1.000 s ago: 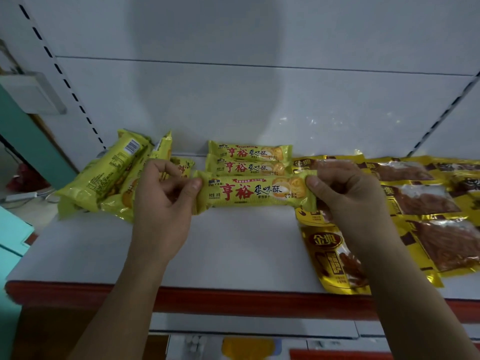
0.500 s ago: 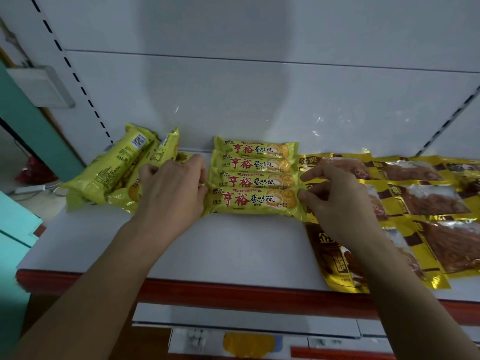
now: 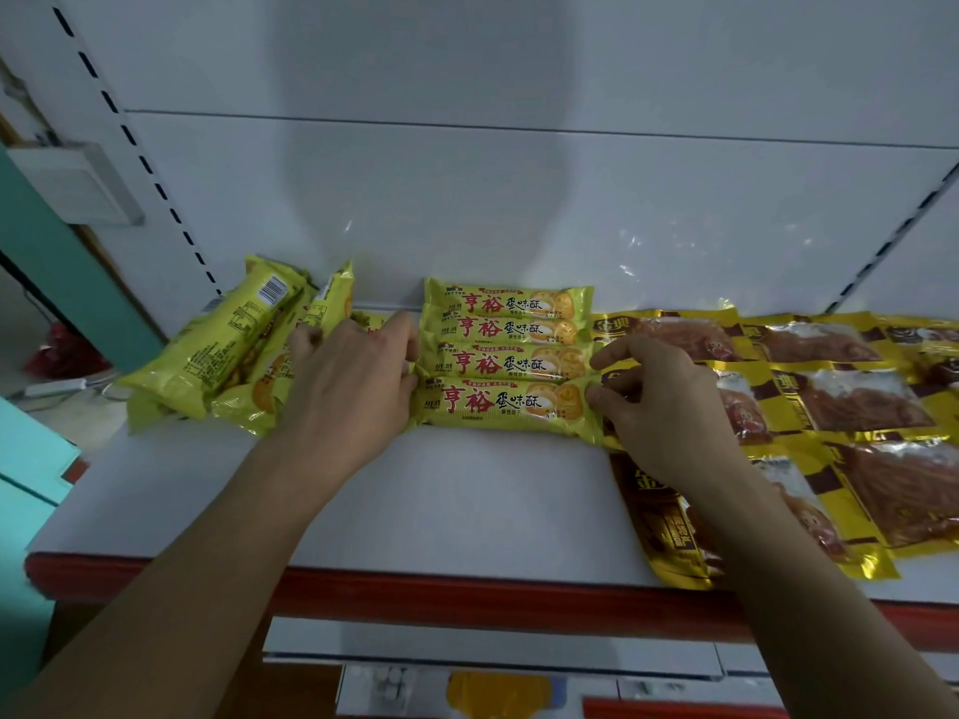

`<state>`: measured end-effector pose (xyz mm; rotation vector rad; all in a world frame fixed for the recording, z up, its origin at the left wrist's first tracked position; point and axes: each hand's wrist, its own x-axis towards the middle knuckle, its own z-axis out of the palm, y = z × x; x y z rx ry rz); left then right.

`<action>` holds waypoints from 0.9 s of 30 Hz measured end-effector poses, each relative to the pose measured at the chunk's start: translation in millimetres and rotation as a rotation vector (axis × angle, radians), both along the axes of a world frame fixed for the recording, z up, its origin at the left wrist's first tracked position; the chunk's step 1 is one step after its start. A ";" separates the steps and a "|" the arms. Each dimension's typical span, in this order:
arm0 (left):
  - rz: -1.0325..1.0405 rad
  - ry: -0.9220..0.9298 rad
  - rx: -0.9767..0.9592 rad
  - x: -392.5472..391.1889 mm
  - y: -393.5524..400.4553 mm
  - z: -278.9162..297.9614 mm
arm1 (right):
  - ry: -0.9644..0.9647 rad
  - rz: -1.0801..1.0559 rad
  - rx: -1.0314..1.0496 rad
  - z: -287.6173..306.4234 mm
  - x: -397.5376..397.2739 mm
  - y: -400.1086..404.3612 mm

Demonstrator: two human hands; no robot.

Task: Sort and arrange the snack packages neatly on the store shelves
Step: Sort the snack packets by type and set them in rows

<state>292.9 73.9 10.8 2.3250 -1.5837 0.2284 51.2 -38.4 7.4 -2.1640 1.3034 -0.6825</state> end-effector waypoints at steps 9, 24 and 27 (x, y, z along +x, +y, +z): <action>-0.011 -0.004 0.038 1.0 -1.7 1.7 | 0.062 0.000 -0.021 2.3 3.0 -1.6; 0.062 0.026 -0.172 44.1 51.8 31.5 | -0.076 0.124 -0.263 9.7 55.2 44.8; 0.082 0.042 -0.131 61.5 58.8 33.5 | -0.103 0.215 -0.215 16.8 100.7 59.8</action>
